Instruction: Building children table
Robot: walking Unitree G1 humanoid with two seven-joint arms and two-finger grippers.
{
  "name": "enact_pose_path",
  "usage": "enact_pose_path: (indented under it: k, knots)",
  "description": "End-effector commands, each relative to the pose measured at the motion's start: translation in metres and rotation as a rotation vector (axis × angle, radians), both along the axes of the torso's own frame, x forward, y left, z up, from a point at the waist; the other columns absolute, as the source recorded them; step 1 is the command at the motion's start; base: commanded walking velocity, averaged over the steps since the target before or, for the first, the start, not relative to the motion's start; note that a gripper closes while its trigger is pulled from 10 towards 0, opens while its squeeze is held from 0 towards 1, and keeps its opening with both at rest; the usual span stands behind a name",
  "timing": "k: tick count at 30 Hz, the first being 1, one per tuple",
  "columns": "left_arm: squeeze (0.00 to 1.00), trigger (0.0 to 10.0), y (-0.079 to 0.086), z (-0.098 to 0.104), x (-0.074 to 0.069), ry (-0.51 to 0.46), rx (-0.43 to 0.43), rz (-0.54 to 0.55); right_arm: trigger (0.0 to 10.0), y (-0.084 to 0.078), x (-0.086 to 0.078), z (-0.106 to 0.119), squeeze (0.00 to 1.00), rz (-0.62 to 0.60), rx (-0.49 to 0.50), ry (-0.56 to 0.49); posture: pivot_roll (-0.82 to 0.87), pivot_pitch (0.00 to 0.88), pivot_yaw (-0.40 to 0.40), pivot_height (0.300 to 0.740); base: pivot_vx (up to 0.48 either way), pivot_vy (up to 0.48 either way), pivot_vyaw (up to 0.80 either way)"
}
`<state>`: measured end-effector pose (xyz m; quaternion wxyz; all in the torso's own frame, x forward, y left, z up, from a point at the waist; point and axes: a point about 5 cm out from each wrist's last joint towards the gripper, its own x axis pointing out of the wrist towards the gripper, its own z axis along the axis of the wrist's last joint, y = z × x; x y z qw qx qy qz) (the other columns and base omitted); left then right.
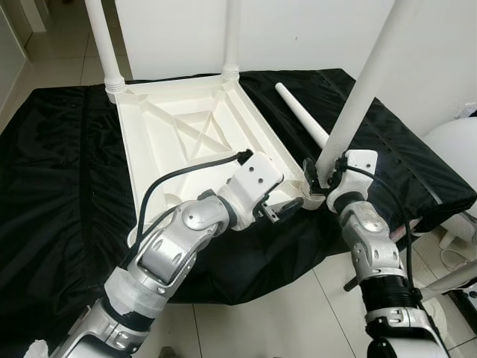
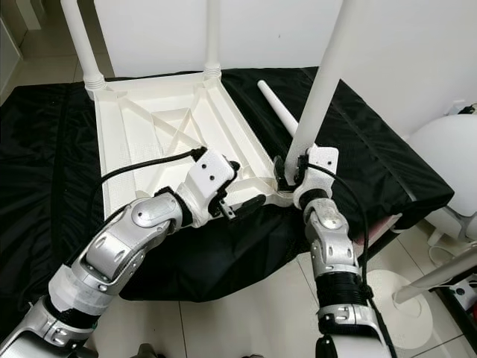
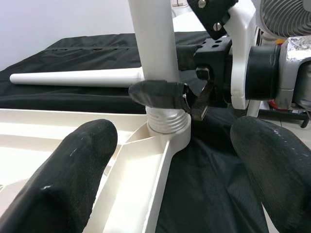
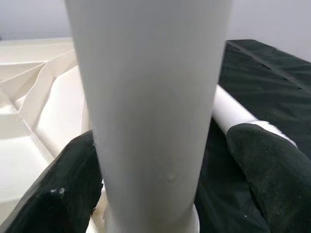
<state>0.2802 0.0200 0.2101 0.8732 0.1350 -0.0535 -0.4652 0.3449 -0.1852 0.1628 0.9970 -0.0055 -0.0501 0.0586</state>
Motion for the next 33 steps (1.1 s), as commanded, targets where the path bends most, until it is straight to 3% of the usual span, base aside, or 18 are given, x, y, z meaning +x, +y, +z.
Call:
enact_pose_path:
  k: [1, 8, 13, 14, 15, 16, 17, 18, 31, 32, 33]
  knots:
    - [0.0, 10.0, -0.004, -0.001, -0.005, 0.008, 0.021, -0.066, 10.0, 0.003, 0.003, -0.001, 0.0, 0.067, -0.023, 0.007, 0.01, 0.04, -0.025, 0.74, 0.0, 0.0, 0.0]
    - [0.0, 10.0, -0.004, 0.0, -0.006, 0.01, 0.018, -0.065, 10.0, 0.004, 0.009, -0.006, 0.0, 0.249, -0.129, 0.05, 0.01, 0.051, -0.02, 0.74, 0.0, 0.0, 0.0]
    - [0.0, 10.0, -0.003, 0.001, -0.005, 0.011, 0.019, -0.062, 10.0, 0.002, 0.012, -0.007, 0.0, 0.291, -0.163, 0.06, 0.02, 0.057, -0.019, 0.74, 0.0, 0.0, 0.0]
    - [0.0, 10.0, -0.002, 0.001, -0.005, 0.012, 0.021, -0.056, 4.9, -0.002, 0.015, -0.007, 0.0, 0.309, -0.181, 0.076, 0.03, 0.069, -0.018, 0.74, 0.0, 0.0, 0.0]
    - [0.0, 10.0, -0.001, 0.001, -0.005, 0.012, 0.021, -0.051, 3.9, -0.005, 0.017, -0.007, 0.0, 0.32, -0.196, 0.089, 0.03, 0.07, -0.019, 0.74, 0.0, 0.0, 0.0]
    - [0.0, 10.0, 0.0, 0.001, -0.005, 0.013, 0.022, -0.047, 2.2, -0.008, 0.019, -0.008, 0.0, 0.323, -0.209, 0.104, 0.03, 0.071, -0.021, 0.74, 0.0, 0.0, 0.0]
    - [0.0, 10.0, 0.0, 0.001, -0.004, 0.013, 0.022, -0.045, 2.2, -0.01, 0.02, -0.008, 0.0, 0.324, -0.217, 0.112, 0.03, 0.071, -0.021, 0.74, 0.0, 0.0, 0.0]
    - [0.0, 10.0, 0.001, 0.002, -0.004, 0.012, 0.023, -0.04, 0.0, -0.011, 0.02, -0.008, 0.0, 0.325, -0.218, 0.118, 0.03, 0.073, -0.02, 0.74, 0.0, 0.0, 0.0]
    - [0.0, 10.0, 0.004, 0.004, 0.0, 0.005, 0.024, -0.023, 0.0, -0.018, 0.019, -0.018, 0.0, 0.348, -0.205, 0.152, 0.03, 0.07, -0.017, 0.74, 0.0, 0.0, 0.0]
    - [0.0, 10.0, 0.003, 0.004, 0.0, 0.005, 0.024, -0.023, 8.3, -0.02, 0.019, -0.021, 0.0, 0.331, -0.192, 0.156, 0.03, 0.07, -0.017, 0.74, 0.0, 0.0, 0.0]
    - [0.0, 10.0, 0.003, 0.004, 0.0, 0.005, 0.024, -0.023, 8.3, -0.02, 0.019, -0.021, 0.0, 0.331, -0.192, 0.156, 0.03, 0.07, -0.017, 0.74, 0.0, 0.0, 0.0]
